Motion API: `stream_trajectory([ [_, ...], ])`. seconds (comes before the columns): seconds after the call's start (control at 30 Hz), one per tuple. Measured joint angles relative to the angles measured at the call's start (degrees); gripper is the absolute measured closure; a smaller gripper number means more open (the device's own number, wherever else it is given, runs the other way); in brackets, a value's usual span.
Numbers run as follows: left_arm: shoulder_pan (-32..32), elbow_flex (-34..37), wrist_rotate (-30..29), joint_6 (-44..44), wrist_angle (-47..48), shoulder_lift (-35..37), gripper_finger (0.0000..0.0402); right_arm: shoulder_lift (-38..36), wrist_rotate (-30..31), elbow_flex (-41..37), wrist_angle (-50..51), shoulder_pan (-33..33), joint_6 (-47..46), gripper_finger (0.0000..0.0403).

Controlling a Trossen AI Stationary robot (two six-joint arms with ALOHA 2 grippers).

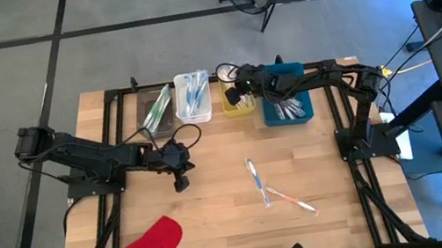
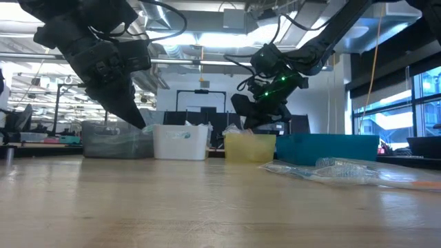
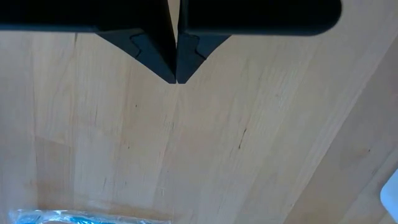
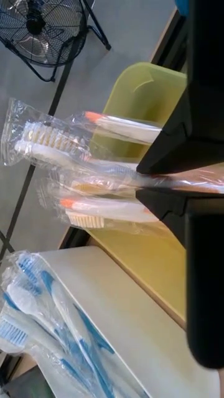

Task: Pick & Place Toothbrushes
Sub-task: Put the orange toothbrush into the yellow bin, then put the blue toothbrush into the white bin

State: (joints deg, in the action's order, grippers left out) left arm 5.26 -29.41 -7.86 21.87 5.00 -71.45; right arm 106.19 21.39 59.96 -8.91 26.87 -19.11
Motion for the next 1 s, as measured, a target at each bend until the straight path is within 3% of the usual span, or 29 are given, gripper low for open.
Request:
stream_trajectory([
  [0.27, 0.0, 0.0, 0.0, 0.0, 0.1, 0.0, 0.0398, -0.1, -1.7, 0.0, 0.2, 0.0, 0.0, 0.0292],
  [0.57, 0.0, 0.0, 0.0, 0.0, 0.1, 0.0, 0.0397, -5.3, -4.9, 0.0, 9.0, -0.3, -0.6, 0.0217],
  [0.77, 0.0, 0.0, 0.0, 0.0, 0.1, 0.0, 0.0397, -10.4, -4.7, 0.0, 17.7, -3.7, 0.0, 0.0215],
  [1.0, 0.0, 0.0, 0.0, 0.0, 0.7, 0.0, 0.0397, -12.6, -4.5, 0.0, 23.5, -11.4, -1.5, 0.0243],
])
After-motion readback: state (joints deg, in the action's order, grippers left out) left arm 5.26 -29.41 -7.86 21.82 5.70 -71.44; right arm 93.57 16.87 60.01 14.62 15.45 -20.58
